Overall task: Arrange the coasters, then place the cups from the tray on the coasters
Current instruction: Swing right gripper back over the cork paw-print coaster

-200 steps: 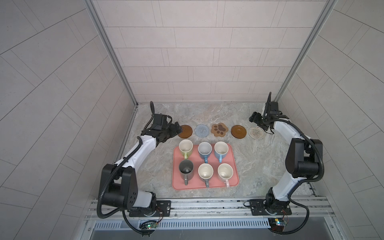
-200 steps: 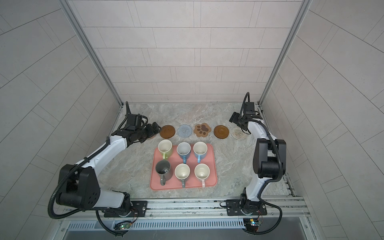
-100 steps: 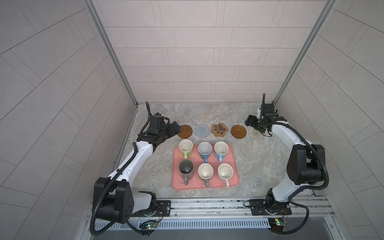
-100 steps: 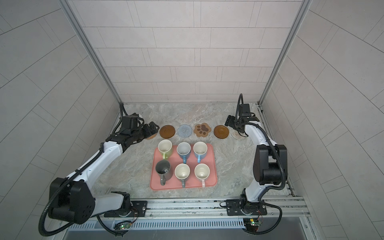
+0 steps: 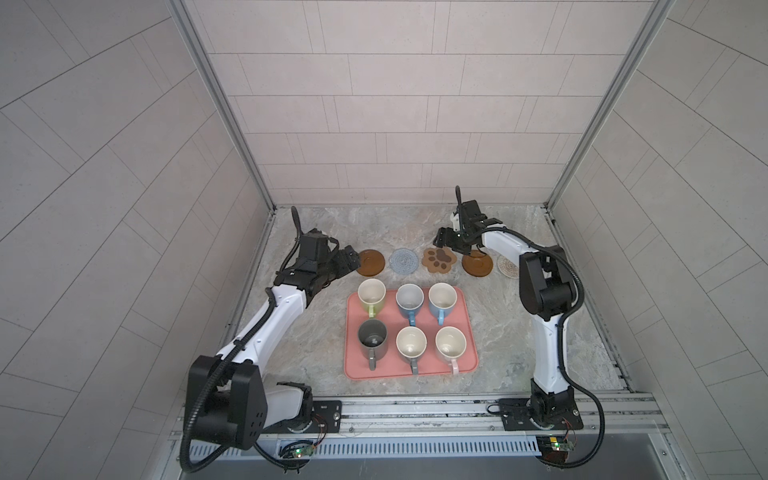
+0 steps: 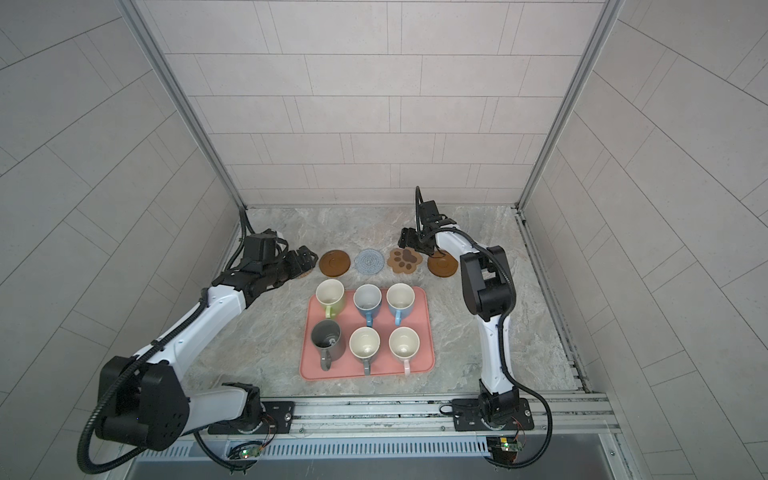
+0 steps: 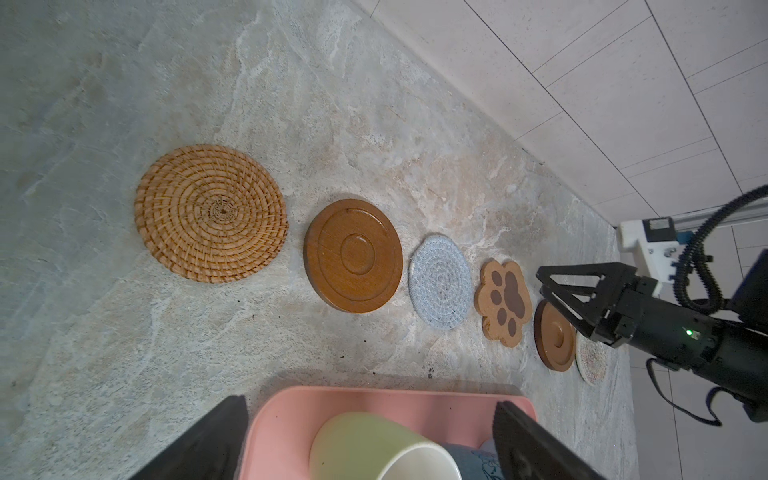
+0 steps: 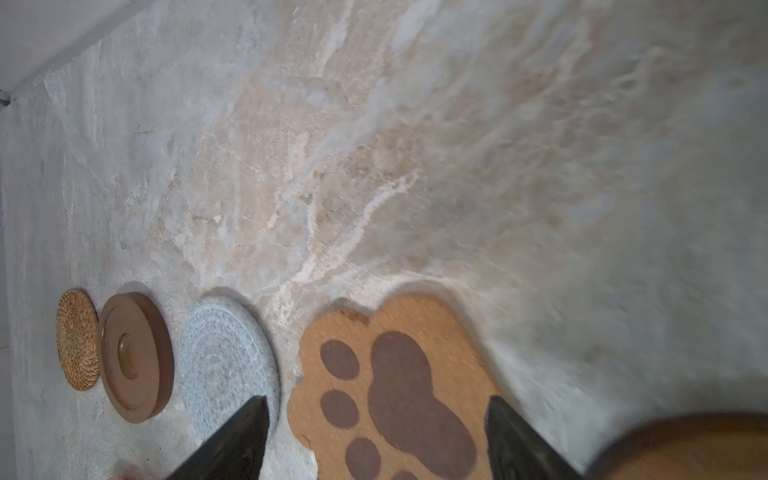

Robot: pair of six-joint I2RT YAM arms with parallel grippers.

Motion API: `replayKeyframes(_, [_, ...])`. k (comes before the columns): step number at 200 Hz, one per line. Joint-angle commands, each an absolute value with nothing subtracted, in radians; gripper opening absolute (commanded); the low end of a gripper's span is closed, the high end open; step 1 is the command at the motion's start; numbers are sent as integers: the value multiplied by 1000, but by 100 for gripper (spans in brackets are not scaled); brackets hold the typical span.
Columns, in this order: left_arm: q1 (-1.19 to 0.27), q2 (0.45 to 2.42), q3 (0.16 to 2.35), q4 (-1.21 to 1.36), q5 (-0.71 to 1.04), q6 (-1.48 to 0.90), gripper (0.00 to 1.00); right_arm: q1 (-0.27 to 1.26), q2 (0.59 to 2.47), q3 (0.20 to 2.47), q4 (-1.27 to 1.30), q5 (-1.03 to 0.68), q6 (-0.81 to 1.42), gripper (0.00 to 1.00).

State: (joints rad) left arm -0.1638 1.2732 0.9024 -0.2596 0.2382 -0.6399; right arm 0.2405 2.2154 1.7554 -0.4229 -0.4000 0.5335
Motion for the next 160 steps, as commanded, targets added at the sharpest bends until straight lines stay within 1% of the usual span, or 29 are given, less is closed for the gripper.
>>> replayKeyframes(1, [-161, 1259, 902, -270, 214, -655, 100, 263, 2270, 1865, -413, -439, 573, 84])
replayKeyframes(34, [-160, 1260, 901, -275, 212, -660, 100, 273, 2364, 1970, -402, -449, 616, 83])
replayKeyframes(81, [-160, 1264, 902, -269, 211, -669, 100, 290, 2429, 2026, -425, -449, 635, 83])
replayKeyframes(160, [-160, 1251, 898, -272, 213, -665, 100, 315, 2389, 1979, -509, -420, 569, 83])
